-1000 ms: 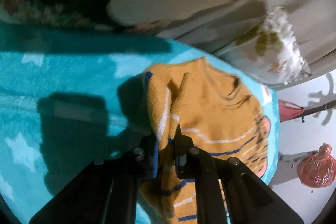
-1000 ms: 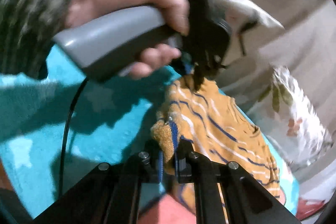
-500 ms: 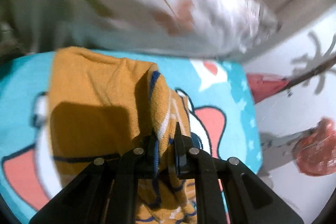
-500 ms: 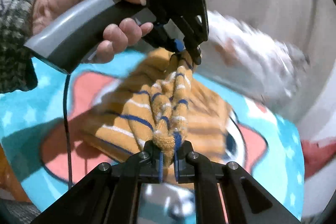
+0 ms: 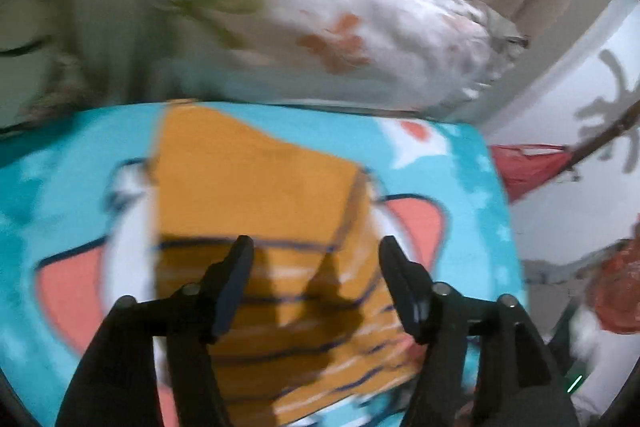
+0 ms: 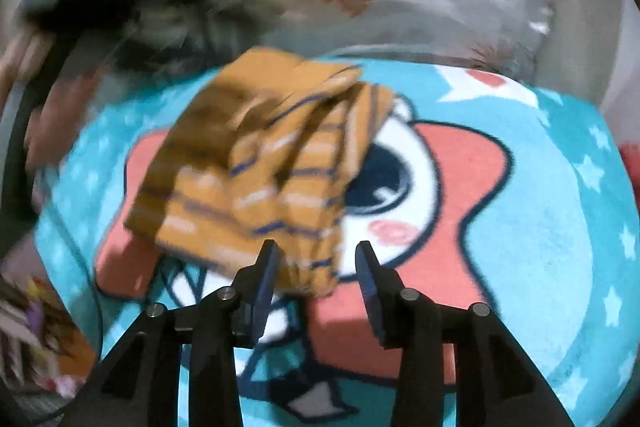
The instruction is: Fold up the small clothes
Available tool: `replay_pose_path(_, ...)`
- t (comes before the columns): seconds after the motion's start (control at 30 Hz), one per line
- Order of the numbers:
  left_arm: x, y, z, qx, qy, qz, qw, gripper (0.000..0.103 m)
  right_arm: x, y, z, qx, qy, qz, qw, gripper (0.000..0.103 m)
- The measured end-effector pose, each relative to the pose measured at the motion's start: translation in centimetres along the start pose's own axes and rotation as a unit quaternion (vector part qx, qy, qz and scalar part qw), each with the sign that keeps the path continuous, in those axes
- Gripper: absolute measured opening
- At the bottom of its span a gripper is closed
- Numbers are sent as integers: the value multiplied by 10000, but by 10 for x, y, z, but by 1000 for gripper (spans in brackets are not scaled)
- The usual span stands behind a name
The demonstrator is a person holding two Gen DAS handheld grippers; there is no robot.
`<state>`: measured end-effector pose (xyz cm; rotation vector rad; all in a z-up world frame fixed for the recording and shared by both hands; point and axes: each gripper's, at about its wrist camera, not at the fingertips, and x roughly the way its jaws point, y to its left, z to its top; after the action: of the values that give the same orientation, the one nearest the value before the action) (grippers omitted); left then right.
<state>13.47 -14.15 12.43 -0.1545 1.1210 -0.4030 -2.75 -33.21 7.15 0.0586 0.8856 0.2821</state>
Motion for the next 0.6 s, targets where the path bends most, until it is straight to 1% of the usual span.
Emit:
replay_pose_path(0.07,-12,20,-18,-134,-70,343,9993,66,-3,-16,17,402,-128,280,9987,43)
replay_pose_path(0.1,-15,27,-26,-244,-65,408,9989,66,0,-26,29,634,-151,493,9967,43)
replay_pose_path(0.17,-17,45,-45,-593,-45,404,9974,66,11,-39,52,1117,-130,1035,9883,43)
replay_pose_path(0.2,-16,50,-51,-710,-45,381,9967,66,19,-42,63,1351,-101,1382,9811,43)
replay_pose_path(0.23,-14,53,-59,-824,-54,369,9959,66,30,-41,73,1490,-21,1642,9751,43)
replay_pose_path(0.27,-13,55,-65,-903,-59,390,9951,66,38,-41,79,1559,39,1732,9725,43)
replay_pose_path(0.37,-9,57,-82,-932,-61,659,9934,66,74,-33,95,1567,375,1795,9705,42)
replay_pose_path(0.4,-7,56,-85,-902,-43,783,9928,66,88,-30,99,1570,531,1847,9687,36)
replay_pose_path(0.43,-7,55,-88,-878,-21,869,9923,66,98,-28,103,1551,687,2017,9647,11)
replay_pose_path(0.47,-6,53,-91,-864,-18,899,9922,66,105,-25,107,1467,832,2125,9625,11)
replay_pose_path(0.53,-5,50,-96,-807,-1,931,9924,66,98,-22,118,1129,747,1985,9707,11)
replay_pose_path(0.6,8,45,-100,-714,188,1038,9919,66,89,-23,124,790,653,1595,9819,10)
